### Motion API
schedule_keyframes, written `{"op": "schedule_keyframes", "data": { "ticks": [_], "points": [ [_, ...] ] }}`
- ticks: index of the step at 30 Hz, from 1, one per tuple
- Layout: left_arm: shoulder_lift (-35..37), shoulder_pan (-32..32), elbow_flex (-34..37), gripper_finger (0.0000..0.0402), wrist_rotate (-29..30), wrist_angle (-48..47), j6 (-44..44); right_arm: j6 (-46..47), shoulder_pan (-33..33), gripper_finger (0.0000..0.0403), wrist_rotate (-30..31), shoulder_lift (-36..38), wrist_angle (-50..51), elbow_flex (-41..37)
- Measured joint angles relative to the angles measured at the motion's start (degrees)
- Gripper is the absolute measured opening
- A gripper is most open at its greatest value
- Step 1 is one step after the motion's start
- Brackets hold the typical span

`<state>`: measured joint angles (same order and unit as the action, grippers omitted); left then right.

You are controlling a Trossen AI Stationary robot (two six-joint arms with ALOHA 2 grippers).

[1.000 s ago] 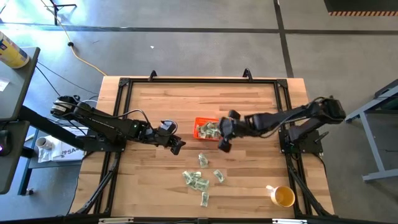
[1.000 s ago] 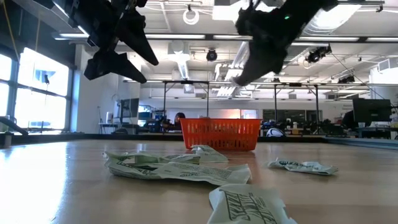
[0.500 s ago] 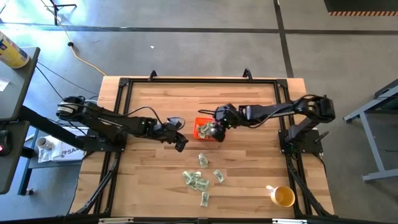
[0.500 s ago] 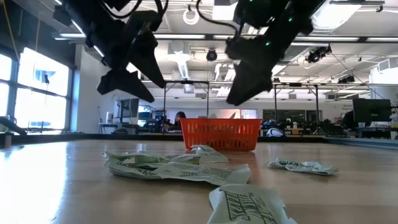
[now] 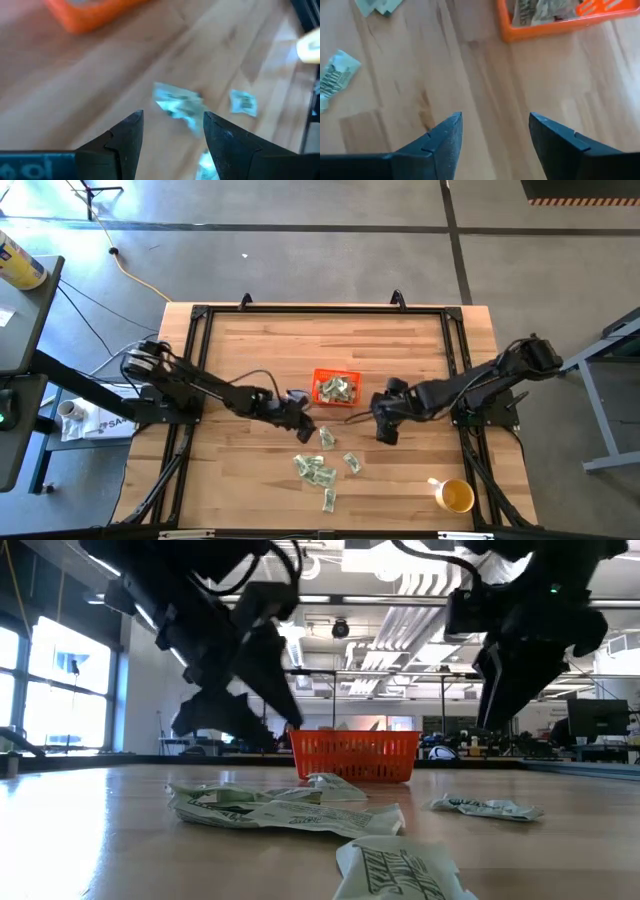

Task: Pick and place Stevia / Truvia into bins
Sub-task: Put the stevia packet into the orange bin

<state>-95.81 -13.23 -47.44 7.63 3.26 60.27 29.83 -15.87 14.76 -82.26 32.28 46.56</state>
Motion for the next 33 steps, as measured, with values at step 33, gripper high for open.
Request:
{"op": "schedule_keyframes", "data": {
  "ticks": [33],
  "points": [
    [-7.8, -16.8, -22.3, 0.0241, 10.5, -34.9, 2.0, -0.7, -17.5, 0.0220, 4.5, -21.3, -34.6, 3.2]
  ]
}}
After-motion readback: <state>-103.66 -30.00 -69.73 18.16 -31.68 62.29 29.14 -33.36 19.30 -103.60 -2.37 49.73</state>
